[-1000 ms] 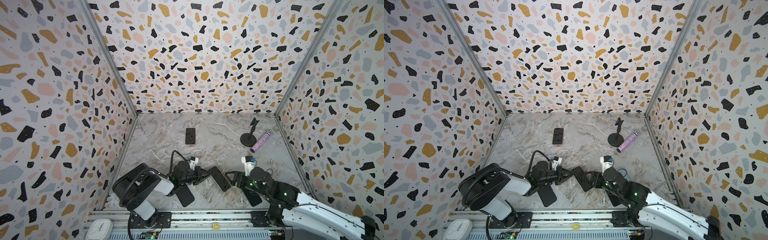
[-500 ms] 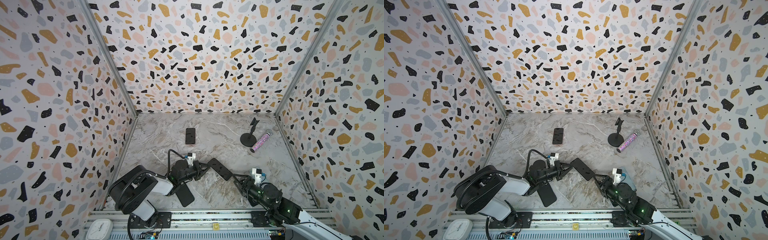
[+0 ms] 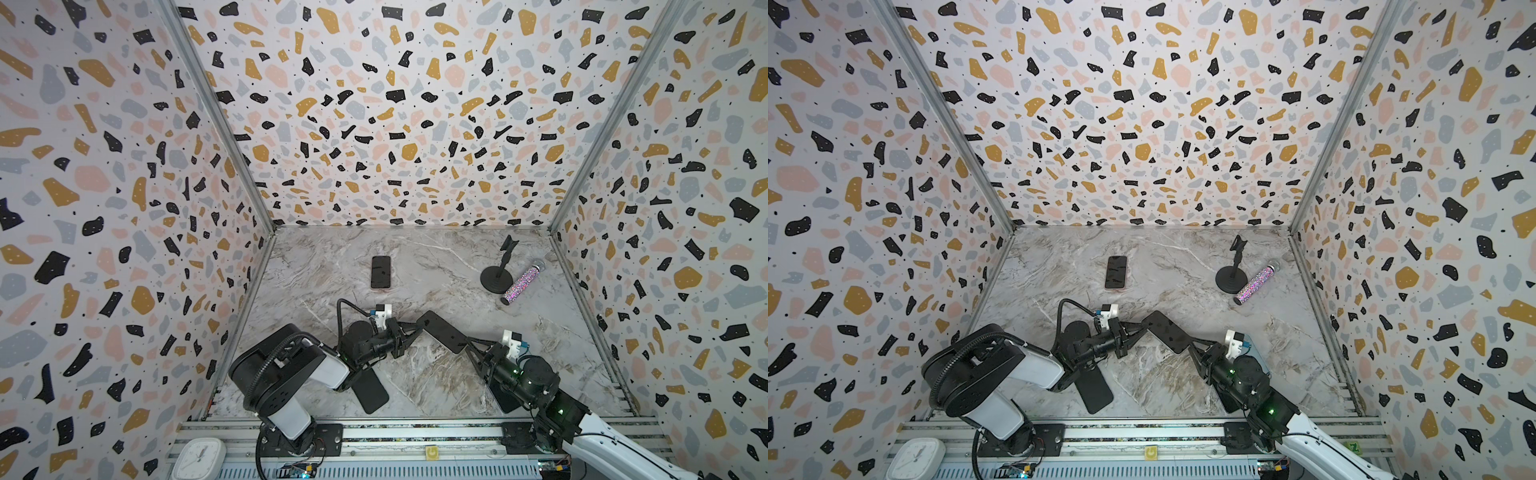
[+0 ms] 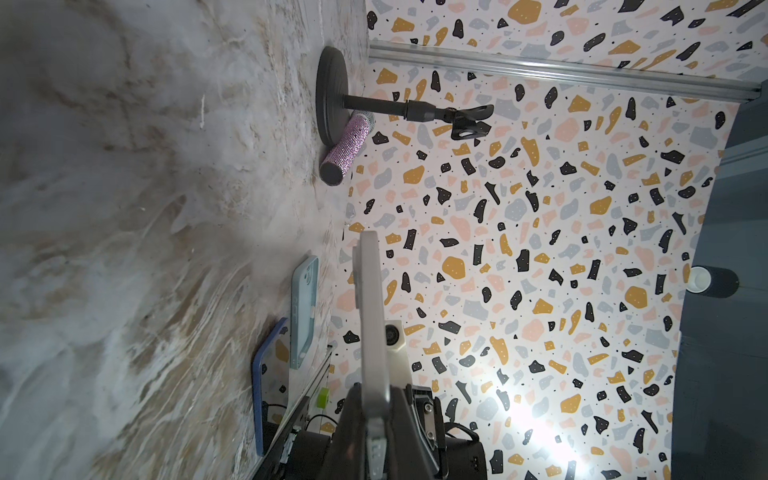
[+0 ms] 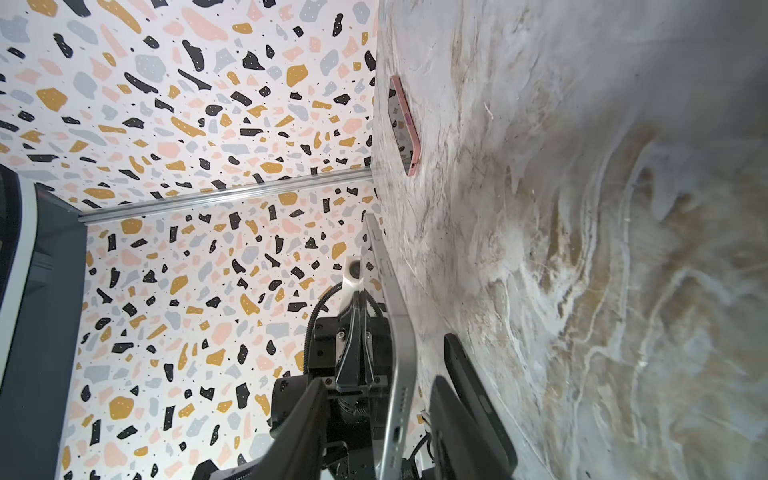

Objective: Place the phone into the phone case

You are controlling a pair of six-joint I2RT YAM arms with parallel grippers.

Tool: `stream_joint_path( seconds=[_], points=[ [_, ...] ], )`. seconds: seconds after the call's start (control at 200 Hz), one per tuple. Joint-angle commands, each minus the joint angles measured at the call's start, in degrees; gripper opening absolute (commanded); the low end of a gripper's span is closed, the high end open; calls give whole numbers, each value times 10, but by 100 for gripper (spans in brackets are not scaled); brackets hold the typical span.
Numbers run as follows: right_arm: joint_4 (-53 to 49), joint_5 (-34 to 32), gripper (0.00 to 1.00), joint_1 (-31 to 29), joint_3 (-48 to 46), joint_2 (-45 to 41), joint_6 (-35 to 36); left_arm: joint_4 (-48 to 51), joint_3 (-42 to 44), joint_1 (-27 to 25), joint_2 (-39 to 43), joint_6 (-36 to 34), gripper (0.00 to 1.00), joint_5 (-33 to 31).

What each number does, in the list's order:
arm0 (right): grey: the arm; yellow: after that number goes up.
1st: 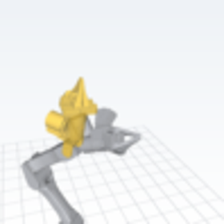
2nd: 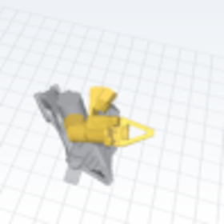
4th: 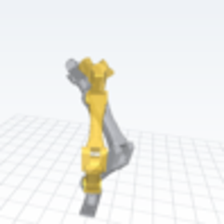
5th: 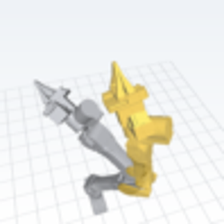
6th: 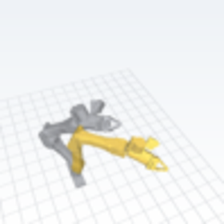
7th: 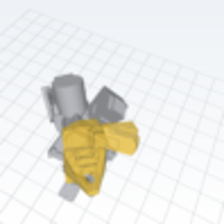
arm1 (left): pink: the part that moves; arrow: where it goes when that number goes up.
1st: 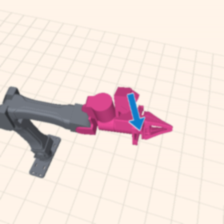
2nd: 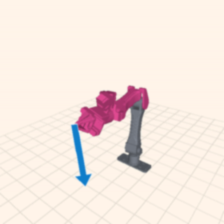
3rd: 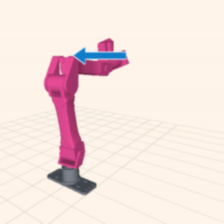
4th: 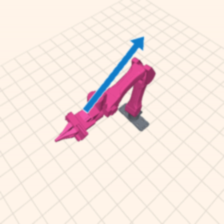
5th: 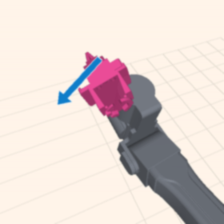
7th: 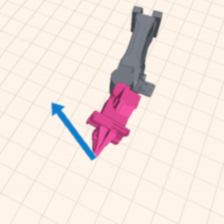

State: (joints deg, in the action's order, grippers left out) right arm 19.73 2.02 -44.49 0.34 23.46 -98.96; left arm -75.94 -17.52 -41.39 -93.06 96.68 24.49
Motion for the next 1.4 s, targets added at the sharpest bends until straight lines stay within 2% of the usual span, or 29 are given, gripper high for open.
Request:
stream_joint_path(
  seconds=[0.0,0.205,0.415,0.481,0.536,0.646,0.686,0.726,0.786,0.856,0.931,0.996,1.126,1.276,1.392],
  points=[
    [88,41,39,11,-20,49,4,-90,-5,-2,2,12,0,1],
    [193,102,23,36,-19,135,8,-90,-5,-5,4,12,0,1],
    [137,93,5,43,-10,90,21,-69,5,-4,17,-1,0,0],
    [108,87,0,46,-4,70,29,-40,5,-4,25,-15,13,0],
    [95,86,0,49,-3,60,38,-17,5,-4,32,-29,23,0],
    [80,105,0,66,5,60,47,38,4,-1,57,-59,64,7],
    [79,120,0,75,8,67,50,96,2,6,78,-85,75,18],
    [79,137,0,86,13,75,59,188,-5,15,107,-125,81,27],
    [72,172,0,109,27,94,83,403,-25,32,173,-218,88,26],
    [53,211,0,132,54,125,129,687,-73,52,250,-347,98,-20],
    [46,245,0,146,79,166,175,858,-105,81,310,-420,100,-50],
    [54,268,0,148,95,205,204,928,-103,98,344,-437,100,-50],
    [79,306,0,149,119,269,247,1034,-105,98,376,-456,100,-59],
    [83,334,0,150,137,303,286,1167,-133,103,397,-517,100,-107],
    [55,339,0,150,156,312,316,1211,-137,104,402,-533,100,-95]
  ],
)
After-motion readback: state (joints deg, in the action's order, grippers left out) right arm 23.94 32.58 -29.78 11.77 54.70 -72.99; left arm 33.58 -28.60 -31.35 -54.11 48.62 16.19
